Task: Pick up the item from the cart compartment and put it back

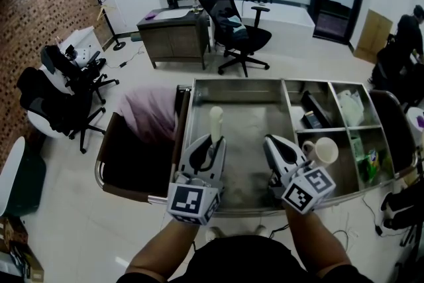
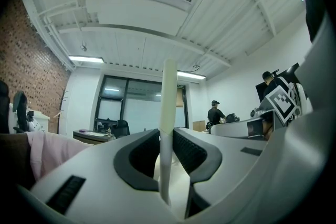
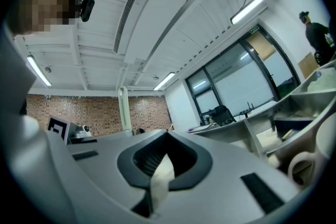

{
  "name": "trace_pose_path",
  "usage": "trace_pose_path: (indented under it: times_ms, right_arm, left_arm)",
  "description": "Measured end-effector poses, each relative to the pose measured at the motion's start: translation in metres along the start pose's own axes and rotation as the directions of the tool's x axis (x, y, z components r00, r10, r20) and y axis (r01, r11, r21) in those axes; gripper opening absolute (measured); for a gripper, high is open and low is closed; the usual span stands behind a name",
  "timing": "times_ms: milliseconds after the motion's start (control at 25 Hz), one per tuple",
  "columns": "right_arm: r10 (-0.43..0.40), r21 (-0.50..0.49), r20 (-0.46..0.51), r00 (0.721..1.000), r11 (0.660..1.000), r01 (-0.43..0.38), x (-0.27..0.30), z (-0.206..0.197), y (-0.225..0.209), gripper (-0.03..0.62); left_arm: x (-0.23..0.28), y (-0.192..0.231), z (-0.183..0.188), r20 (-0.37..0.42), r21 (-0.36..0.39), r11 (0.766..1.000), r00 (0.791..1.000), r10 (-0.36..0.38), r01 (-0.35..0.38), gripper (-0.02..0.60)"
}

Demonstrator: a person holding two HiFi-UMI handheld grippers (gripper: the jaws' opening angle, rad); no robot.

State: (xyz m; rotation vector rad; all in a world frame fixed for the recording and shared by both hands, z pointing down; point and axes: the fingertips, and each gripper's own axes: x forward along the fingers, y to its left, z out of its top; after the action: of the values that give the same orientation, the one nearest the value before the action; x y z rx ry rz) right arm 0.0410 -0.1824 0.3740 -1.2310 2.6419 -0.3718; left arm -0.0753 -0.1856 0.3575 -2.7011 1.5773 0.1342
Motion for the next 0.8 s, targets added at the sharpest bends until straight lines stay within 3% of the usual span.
trace_pose_path:
  times_ms: [400,640,800]
  right_arm:
    - [0.002,-0.003,0.009,1.0,1.0,-0.002,-0.001,0.002,0.001,0.014]
    - [0.003,-0.003,0.013,1.0,1.0,-0.003,-0.001,0.004,0.001,0.014]
    - [0.004,-0.005,0.014,1.0,1.0,-0.004,-0.001,0.004,0.002,0.014]
  left_arm:
    - [0.009,0.006,0.015,-0.024,0.025,1.0,1.0,0.012,-0.011,0.081]
    - [0.033,0.01,0.045,-0.023,0.108,0.994,1.0,0.002,0.0,0.081]
    - [0.057,0.014,0.054,-0.072,0.176,0.984,0.997,0.001,0.011,0.081]
